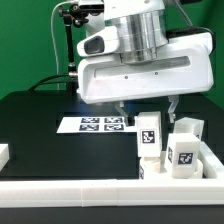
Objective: Assemble stool
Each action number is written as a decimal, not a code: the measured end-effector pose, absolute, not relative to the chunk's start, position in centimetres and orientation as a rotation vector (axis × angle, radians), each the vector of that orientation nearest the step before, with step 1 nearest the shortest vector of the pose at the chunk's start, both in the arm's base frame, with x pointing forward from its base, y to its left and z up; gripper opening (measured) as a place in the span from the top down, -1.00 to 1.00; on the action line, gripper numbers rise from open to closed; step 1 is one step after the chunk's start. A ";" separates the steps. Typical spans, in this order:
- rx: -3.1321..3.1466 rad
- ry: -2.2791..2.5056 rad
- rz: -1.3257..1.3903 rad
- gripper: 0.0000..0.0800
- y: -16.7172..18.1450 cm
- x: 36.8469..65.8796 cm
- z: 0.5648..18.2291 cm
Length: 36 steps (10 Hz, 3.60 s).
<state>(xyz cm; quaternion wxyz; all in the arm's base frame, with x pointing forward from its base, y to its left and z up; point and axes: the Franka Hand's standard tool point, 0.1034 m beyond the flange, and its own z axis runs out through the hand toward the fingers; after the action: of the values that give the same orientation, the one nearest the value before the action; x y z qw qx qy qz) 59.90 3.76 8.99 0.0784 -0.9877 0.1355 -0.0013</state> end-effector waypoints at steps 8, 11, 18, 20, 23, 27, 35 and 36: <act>-2.842 0.847 0.017 0.16 4.0 60.1 8.9; -2.720 1.123 0.045 0.16 3.8 60.1 8.8; -2.453 1.635 0.102 0.15 4.4 60.1 8.9; -2.321 1.797 0.129 0.15 4.3 60.1 8.9; -2.103 2.055 0.168 0.15 5.4 59.9 8.8; -1.761 2.361 0.185 0.15 6.2 60.1 8.8; -1.381 2.688 0.363 0.15 6.3 59.9 9.3; -1.385 2.694 0.377 0.15 6.1 59.6 9.3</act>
Offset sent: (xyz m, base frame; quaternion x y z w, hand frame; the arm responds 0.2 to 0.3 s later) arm 0.0000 0.0000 0.0000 0.0000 0.0000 0.0650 0.9979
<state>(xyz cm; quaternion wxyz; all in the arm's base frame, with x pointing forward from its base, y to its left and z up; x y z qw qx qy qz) 59.65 6.14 9.27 0.0443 -0.4534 0.8816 0.1234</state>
